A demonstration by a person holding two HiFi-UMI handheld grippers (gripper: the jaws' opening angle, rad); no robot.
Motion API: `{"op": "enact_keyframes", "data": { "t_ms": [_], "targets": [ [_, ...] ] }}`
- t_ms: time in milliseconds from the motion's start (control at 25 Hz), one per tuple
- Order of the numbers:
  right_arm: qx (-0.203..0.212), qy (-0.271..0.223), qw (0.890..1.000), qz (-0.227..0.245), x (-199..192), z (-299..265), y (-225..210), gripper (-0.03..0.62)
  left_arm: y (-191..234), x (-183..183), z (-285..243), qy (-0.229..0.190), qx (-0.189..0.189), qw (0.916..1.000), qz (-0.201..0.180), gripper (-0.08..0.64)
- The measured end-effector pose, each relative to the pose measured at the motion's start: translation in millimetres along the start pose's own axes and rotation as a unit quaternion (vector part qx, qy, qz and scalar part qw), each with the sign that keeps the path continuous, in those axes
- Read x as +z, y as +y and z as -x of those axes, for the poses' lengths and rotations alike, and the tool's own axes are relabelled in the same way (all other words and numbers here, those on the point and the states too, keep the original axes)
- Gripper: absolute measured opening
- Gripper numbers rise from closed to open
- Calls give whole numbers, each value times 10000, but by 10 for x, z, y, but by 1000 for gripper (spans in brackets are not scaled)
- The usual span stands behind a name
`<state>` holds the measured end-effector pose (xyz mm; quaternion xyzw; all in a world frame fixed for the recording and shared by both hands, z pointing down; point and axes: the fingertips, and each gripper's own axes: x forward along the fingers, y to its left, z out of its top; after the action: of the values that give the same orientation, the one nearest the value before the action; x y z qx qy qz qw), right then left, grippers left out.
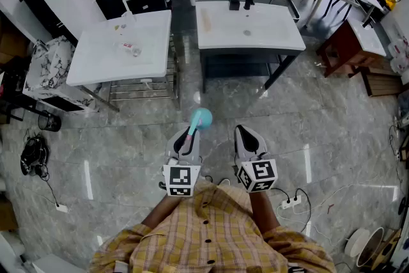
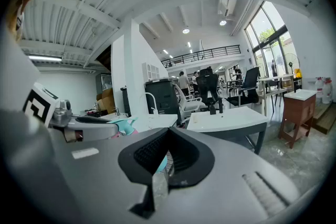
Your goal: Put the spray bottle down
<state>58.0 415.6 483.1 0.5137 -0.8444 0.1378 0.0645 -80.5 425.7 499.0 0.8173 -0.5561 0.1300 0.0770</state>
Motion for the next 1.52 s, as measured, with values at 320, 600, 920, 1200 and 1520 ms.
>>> {"op": "enact_keyframes", "data": {
  "t_ms": [320,600,920,1200,1520],
  "targets": [
    [-119,-78,9999,-87,-21,-213,147,0,295,-15,-81,-99,-167,9998,7,67],
    [-431,-149,9990,-25,5,-274,207,2,487,9,-135,-230,-312,9992,111,67],
    [-500,-178,9986,-19,5,-468,91,2,561,-46,-325,-173,-339,9992,107,67],
    [-405,-181,9989,-165,45,-914,-73,2,686,25,-720,-108,-373,9992,0,67],
    [-415,-115,9987,-270,227,-1671,-564,2,900,302,-1587,-106,-441,9990,-47,67]
  ]
}}
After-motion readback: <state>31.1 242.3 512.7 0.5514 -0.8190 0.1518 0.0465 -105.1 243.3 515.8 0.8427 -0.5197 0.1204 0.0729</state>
